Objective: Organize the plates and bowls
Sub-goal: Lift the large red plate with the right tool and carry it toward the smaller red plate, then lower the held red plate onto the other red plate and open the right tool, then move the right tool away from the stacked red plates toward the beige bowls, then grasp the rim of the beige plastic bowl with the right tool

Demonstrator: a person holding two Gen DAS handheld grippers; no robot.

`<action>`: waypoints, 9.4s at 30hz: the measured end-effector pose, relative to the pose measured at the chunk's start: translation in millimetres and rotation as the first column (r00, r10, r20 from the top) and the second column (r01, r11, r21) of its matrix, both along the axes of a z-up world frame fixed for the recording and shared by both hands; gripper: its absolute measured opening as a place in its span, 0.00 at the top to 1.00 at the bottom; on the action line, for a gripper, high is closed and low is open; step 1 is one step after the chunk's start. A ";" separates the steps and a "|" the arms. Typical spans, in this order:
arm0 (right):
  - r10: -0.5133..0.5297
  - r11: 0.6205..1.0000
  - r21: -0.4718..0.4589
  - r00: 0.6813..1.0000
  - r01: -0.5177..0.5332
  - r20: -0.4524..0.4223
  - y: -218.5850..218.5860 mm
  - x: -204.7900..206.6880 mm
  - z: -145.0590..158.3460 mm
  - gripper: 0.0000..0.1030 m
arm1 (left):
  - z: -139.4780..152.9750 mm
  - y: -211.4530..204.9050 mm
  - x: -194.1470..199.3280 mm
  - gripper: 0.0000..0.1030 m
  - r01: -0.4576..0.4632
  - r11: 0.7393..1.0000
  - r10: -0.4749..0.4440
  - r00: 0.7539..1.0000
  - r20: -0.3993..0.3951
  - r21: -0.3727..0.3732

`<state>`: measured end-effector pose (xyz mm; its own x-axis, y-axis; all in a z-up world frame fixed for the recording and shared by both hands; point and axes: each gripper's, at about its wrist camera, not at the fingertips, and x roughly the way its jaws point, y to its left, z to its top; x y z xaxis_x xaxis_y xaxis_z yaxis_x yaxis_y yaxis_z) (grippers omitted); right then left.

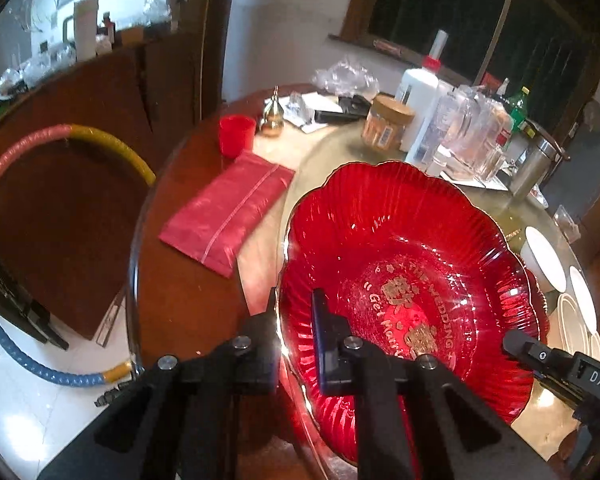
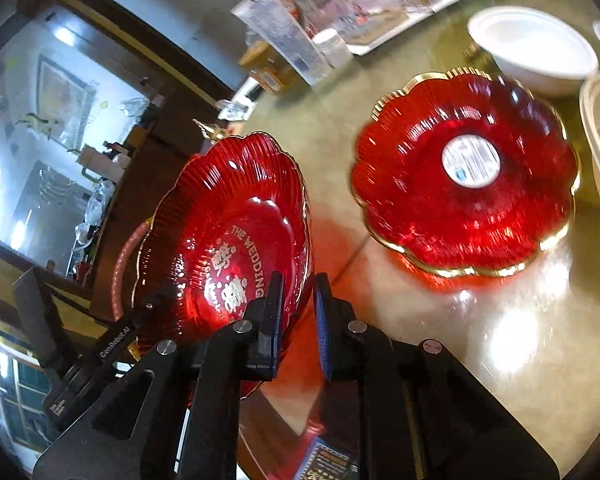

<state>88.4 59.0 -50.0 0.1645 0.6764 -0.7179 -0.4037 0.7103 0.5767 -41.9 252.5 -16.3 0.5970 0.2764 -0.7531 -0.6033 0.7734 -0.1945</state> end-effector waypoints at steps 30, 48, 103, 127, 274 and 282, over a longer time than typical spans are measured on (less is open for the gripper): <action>-0.389 0.871 0.235 0.898 0.431 -0.205 -148.2 16.7 -11.6 0.35 | 70.5 -28.0 7.1 0.16 0.040 0.999 -0.037 0.971 0.238 -0.010; -0.370 0.839 0.277 0.864 0.469 -0.342 -158.1 58.5 -47.5 0.34 | 16.5 -105.0 187.6 0.15 0.390 0.906 -0.408 0.907 -0.101 -0.162; -0.070 0.974 0.218 0.998 0.070 -0.010 -29.2 20.7 15.7 0.89 | 51.3 -46.0 39.0 0.89 0.180 0.982 -0.181 0.983 0.009 0.057; 0.058 0.998 -0.041 0.998 -0.057 0.011 26.1 -10.9 -6.7 0.89 | -2.9 -16.5 6.2 0.86 0.088 0.996 -0.088 0.994 -0.064 -0.009; -0.523 0.849 -0.110 0.851 0.516 -0.050 -251.8 65.6 -14.1 0.87 | -21.9 -253.4 186.9 0.87 0.650 0.759 -0.650 0.759 -0.018 -0.028; -0.537 0.840 -0.065 0.843 0.539 0.041 -245.8 52.1 -5.4 0.87 | -13.1 -250.2 179.7 0.87 0.642 0.766 -0.643 0.765 0.025 0.037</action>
